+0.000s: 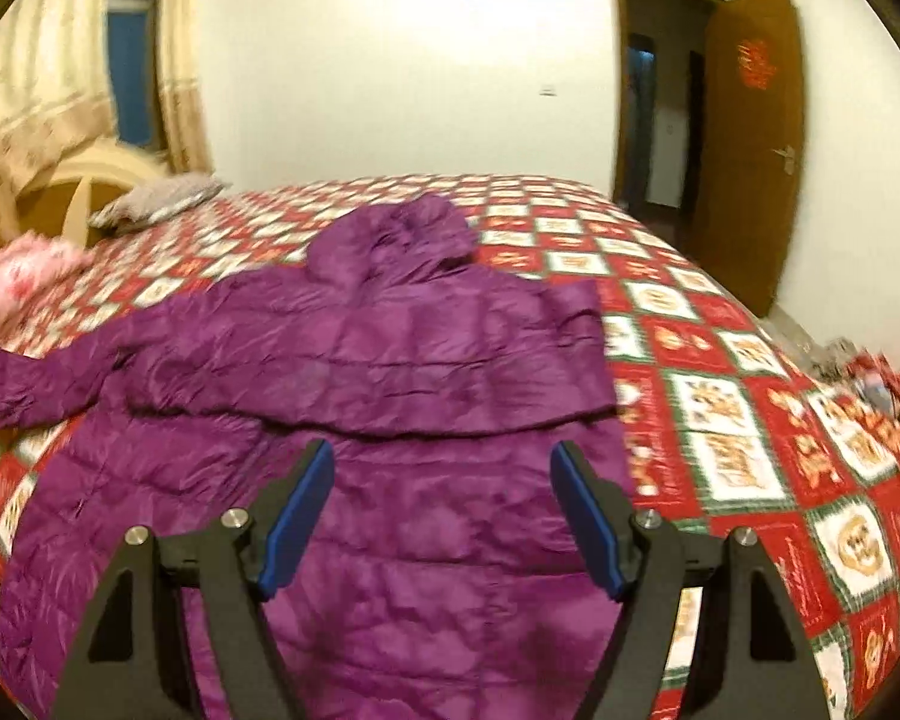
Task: Fold large clothes
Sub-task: 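Grasp the other purple sleeve cuff with the left gripper and lift it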
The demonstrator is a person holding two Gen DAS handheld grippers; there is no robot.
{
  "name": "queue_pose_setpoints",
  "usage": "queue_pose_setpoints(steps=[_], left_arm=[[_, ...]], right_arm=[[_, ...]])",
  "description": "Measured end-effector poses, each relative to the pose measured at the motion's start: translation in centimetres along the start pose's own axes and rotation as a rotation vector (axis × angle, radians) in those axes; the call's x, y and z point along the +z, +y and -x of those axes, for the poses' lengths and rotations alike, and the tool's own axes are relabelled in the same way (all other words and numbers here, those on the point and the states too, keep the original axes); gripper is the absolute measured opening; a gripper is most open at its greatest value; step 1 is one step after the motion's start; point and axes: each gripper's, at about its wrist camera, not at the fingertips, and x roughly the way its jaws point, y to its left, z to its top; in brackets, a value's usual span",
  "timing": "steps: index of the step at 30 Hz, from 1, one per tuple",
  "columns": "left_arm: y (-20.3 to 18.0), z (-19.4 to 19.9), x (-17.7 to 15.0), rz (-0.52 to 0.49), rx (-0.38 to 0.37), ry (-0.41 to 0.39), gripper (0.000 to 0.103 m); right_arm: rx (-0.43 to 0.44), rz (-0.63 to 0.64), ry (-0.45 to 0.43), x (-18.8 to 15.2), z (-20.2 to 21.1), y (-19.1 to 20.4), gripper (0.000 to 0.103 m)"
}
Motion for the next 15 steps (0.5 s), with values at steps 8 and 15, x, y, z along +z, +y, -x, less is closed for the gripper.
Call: queue_pose_setpoints(steps=[8,15], left_arm=[[-17.8,6.0,1.4,-0.233,-0.302,-0.105,0.010],[-32.2,8.5,-3.8,-0.407,-0.490,-0.108,0.010]], right_arm=[[-0.024,-0.049,0.006,-0.5,0.3,-2.9,0.077],[-0.051,-0.067,0.024,-1.1,0.7,-5.0,0.077]])
